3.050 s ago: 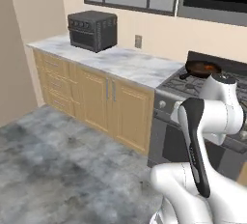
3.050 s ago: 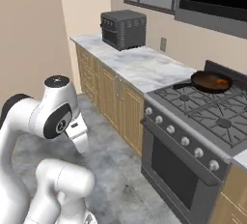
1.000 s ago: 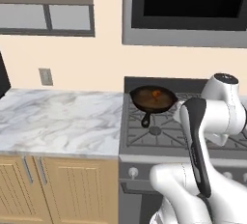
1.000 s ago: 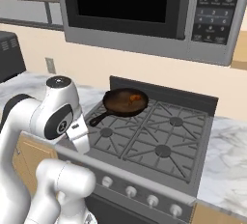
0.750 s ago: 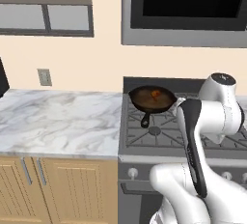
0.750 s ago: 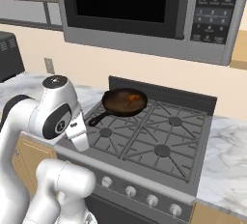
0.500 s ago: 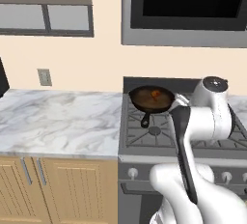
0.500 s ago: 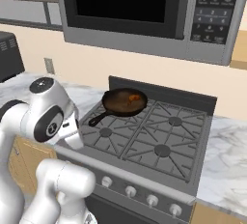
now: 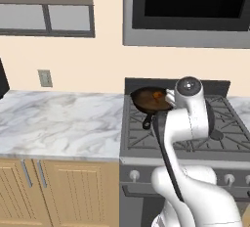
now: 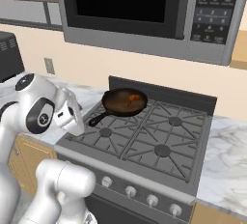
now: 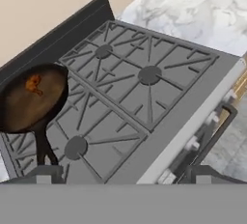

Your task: Take the chicken drumsticks from the pan and place one on each plate on the dining counter.

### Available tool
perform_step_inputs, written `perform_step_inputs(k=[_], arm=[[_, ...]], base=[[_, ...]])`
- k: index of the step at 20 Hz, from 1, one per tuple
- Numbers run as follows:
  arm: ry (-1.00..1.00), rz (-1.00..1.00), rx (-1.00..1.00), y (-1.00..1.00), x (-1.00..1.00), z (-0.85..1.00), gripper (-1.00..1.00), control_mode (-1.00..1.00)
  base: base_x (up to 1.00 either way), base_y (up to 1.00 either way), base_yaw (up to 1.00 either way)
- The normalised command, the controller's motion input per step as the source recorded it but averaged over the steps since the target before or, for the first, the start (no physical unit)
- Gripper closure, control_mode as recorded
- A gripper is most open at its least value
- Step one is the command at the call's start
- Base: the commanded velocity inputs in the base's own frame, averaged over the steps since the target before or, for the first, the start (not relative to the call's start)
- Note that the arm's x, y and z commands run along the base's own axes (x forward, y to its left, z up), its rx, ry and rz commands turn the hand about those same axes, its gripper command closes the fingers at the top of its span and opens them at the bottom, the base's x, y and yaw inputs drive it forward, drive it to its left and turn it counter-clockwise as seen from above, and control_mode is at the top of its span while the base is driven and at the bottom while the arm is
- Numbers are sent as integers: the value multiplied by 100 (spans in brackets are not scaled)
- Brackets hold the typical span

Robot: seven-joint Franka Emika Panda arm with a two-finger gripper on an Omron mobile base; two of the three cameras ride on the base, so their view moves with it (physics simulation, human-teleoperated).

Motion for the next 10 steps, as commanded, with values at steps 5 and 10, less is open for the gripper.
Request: perform_step_inputs(k=[5, 10], arm=[[17, 3, -32, -47, 51, 24, -100, -100], [22, 1, -17, -62, 49, 15, -100, -100]], base=[[0, 0, 0], [0, 0, 0]])
